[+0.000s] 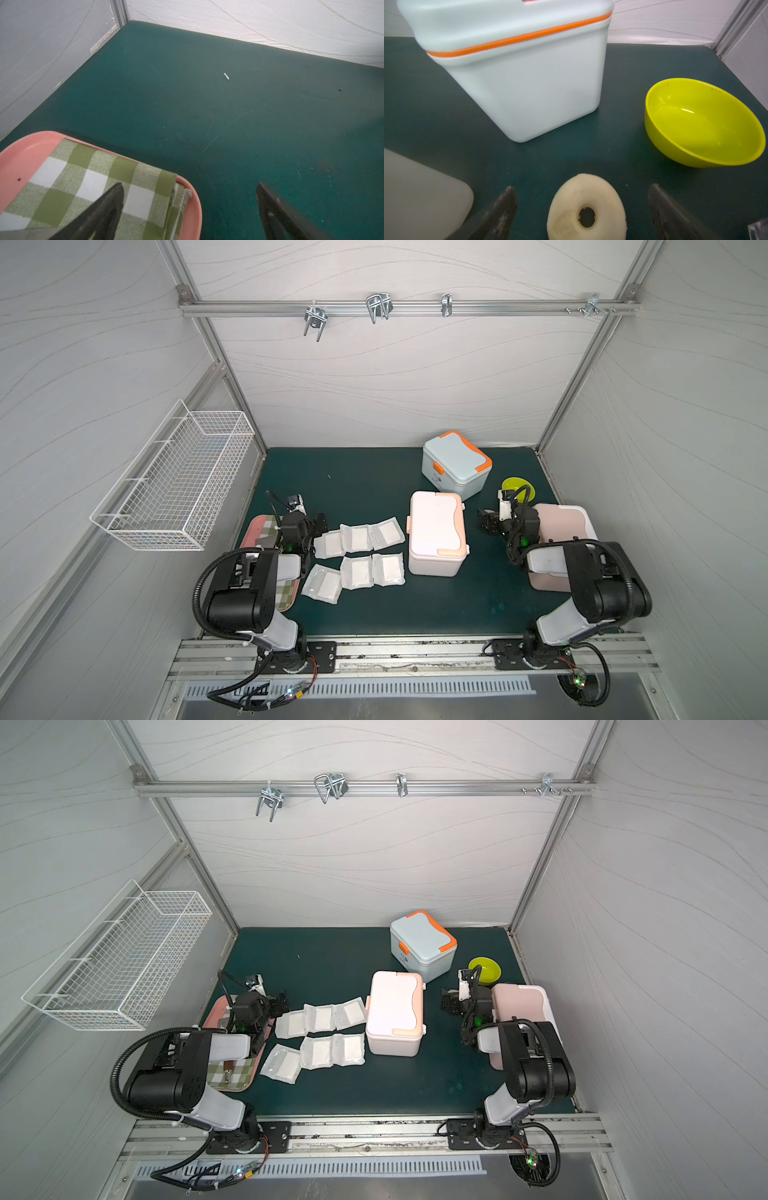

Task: Open first aid kits and take out gauze
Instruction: Reset both arms

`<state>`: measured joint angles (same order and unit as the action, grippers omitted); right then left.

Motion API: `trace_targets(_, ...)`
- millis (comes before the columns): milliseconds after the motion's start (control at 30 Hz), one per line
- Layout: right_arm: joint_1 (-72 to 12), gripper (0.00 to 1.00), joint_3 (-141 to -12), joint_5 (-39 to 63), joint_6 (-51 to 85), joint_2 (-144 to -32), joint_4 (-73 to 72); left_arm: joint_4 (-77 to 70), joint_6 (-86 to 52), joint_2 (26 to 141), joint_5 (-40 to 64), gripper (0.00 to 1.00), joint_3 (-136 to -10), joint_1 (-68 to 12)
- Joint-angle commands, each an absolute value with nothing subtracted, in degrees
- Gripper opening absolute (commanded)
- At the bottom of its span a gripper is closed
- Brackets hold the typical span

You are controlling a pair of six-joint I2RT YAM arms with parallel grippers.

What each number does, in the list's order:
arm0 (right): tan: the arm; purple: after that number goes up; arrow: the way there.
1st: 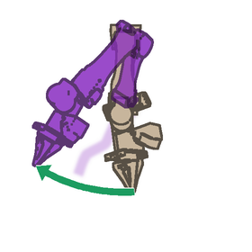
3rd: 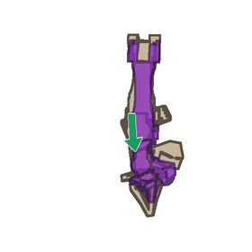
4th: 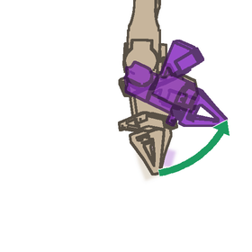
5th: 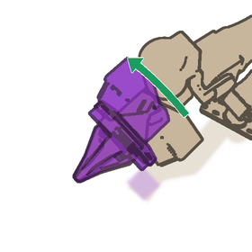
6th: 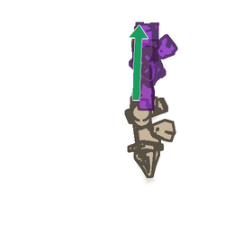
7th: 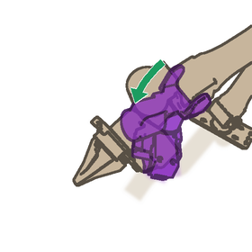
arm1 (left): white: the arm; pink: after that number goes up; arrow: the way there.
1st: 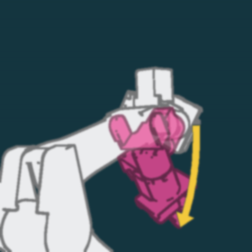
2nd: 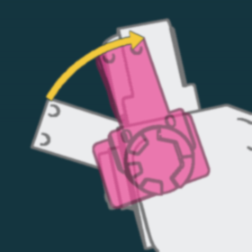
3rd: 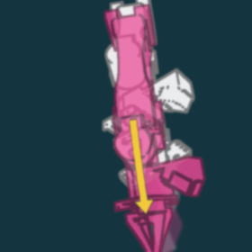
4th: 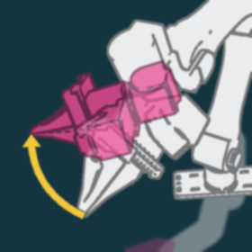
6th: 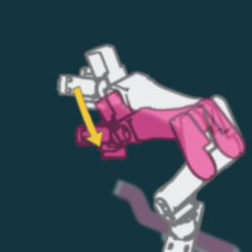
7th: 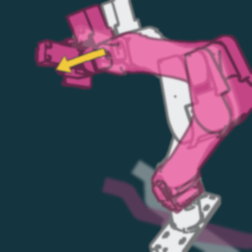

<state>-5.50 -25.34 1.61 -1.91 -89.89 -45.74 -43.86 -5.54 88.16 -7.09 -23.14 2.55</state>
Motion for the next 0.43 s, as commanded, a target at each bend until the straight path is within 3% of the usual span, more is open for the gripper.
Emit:
trace_targets(0, -5.18, 0.99, -25.75, 2.4, -2.11, -90.36, -45.44, -45.79, -3.87, 88.02, -7.82, 0.99, -24.44, 2.28)
trace_targets(400, -4.95, 0.99, -25.75, 2.91, -1.97, -90.31, -45.4, -45.79, -3.88, 88.07, -7.82, 0.99, -24.46, 2.23)
